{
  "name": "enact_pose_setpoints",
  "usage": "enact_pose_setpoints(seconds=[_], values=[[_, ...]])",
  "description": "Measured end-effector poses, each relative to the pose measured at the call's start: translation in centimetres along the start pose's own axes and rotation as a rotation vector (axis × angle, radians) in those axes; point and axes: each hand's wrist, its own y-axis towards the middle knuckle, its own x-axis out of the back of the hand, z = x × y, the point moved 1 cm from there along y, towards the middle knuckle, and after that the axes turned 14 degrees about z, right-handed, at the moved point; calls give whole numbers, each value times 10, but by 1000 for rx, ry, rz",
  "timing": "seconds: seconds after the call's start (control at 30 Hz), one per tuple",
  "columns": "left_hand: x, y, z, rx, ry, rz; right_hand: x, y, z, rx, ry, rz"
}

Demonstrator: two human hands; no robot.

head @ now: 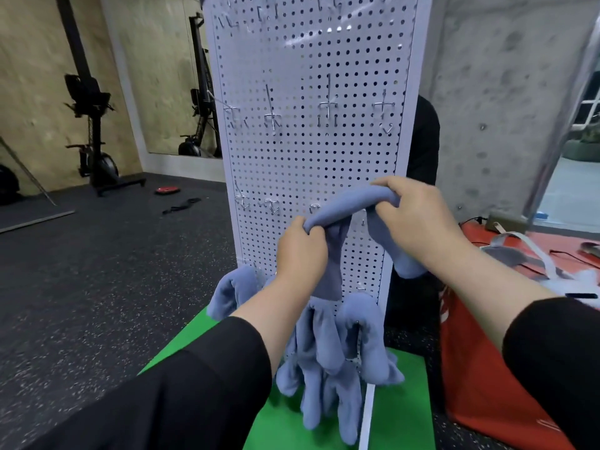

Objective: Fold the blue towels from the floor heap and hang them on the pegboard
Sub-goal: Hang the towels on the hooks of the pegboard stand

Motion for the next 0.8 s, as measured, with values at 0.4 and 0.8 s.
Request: enact_pose_setpoints(seconds=[0.4,0.8], values=[[-34,40,-11,34,-244,-236,13,76,0,66,-164,-71],[-56,54,17,123,-524,-421,-4,84,-10,100,-232,-2]])
